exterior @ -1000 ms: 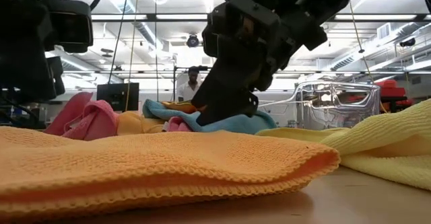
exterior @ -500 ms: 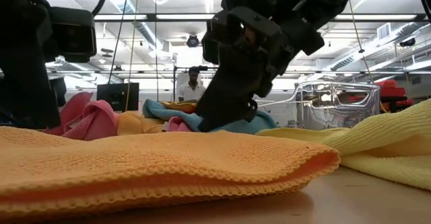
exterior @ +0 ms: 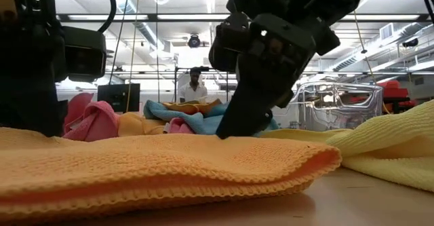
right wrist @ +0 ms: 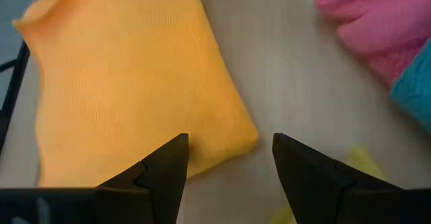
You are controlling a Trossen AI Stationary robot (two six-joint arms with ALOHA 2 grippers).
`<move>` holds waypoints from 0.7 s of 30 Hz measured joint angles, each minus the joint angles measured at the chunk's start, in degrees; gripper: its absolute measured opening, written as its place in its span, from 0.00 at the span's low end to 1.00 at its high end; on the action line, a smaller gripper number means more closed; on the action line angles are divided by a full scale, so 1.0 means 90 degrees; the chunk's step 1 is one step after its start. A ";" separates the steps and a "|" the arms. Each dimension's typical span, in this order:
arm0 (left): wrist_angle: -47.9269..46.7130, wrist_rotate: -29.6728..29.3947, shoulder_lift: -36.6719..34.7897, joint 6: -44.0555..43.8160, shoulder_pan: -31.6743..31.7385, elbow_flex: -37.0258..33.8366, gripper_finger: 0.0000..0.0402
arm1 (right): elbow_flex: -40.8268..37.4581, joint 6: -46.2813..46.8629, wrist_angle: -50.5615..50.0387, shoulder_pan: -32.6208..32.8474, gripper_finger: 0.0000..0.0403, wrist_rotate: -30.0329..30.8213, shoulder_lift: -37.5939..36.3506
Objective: Fold microfiber towels
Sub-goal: Fold the bottom orange towel
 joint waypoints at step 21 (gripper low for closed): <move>0.0494 0.0151 0.0277 0.0246 -0.0021 0.0251 0.03 | 0.0000 -0.0245 0.0091 0.0252 0.06 0.0100 0.0000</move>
